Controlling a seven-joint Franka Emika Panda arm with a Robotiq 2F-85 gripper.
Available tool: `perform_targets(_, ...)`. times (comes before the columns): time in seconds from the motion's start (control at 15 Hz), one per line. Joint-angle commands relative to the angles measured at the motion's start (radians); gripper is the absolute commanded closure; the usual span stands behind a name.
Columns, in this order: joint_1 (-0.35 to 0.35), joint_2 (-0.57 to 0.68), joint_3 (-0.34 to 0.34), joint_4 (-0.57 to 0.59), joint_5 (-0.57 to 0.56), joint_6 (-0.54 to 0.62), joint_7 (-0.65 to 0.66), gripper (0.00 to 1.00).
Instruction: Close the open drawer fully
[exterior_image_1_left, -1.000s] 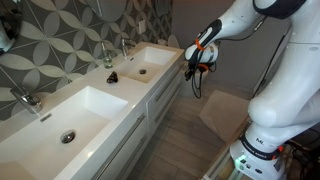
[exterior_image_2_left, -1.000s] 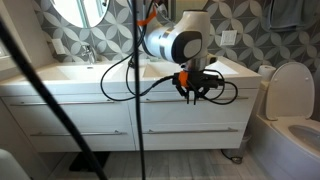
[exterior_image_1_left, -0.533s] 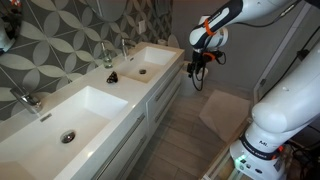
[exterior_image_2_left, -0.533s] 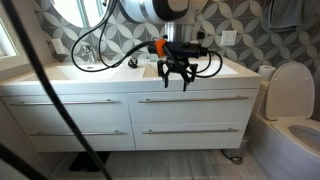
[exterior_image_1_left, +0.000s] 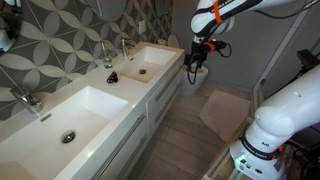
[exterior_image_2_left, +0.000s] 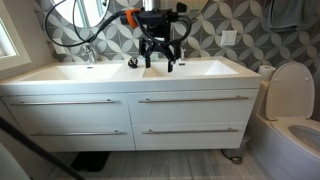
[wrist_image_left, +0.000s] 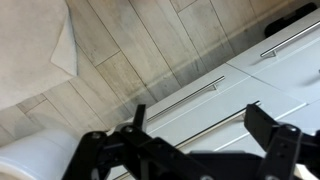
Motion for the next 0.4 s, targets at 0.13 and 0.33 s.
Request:
perform_targets(0.13, 0.062, -0.053, -0.018, -0.024, -0.007, -0.023, 0.021, 0.00)
perform_targets(0.33, 0.062, -0.048, -0.024, -0.023, -0.006, -0.023, 0.020, 0.00)
